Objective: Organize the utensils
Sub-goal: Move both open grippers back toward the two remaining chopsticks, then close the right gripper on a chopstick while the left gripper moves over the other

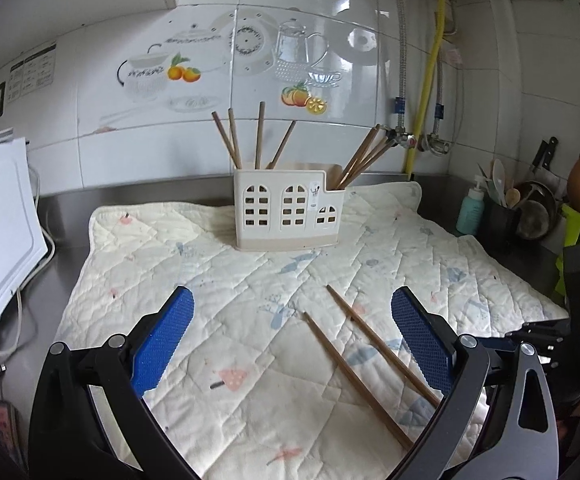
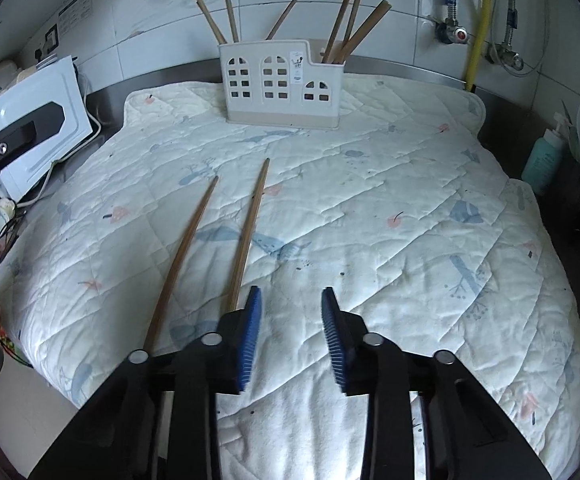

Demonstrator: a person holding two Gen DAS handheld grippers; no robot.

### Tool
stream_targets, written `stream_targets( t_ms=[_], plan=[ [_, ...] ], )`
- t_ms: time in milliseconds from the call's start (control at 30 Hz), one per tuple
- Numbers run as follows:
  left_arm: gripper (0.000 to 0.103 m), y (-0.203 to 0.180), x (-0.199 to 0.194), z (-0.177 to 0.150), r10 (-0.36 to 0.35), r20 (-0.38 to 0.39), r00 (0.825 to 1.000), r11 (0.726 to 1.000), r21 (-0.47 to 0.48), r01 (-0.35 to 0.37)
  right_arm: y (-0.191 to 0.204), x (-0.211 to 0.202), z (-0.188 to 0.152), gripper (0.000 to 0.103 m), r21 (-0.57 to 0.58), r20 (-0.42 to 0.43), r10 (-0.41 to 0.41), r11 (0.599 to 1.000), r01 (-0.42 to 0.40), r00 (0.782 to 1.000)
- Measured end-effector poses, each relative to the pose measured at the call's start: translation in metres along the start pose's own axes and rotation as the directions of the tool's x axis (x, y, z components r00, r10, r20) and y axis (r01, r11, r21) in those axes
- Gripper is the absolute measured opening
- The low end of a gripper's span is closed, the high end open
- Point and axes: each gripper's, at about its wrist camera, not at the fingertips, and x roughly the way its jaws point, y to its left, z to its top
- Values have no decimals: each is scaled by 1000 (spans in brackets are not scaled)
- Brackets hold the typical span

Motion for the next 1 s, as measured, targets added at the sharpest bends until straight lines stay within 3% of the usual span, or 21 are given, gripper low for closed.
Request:
stream_targets(
  t_ms=[367,767,1000],
  plan=[
    [98,-11,-19,-11,65,-3,998,997,47,-65,-6,-8,-9,25,9,36,57,998,-57,998],
    [96,-12,-18,-33,19,-121,993,1000,6,-18,12,-8,-17,20,-17,49,137,991,-136,989],
    [94,-4,-24,-40,30,-130,991,999,-22,-33,27,9,-18,18,-41,31,130,991,-129,991]
  ],
)
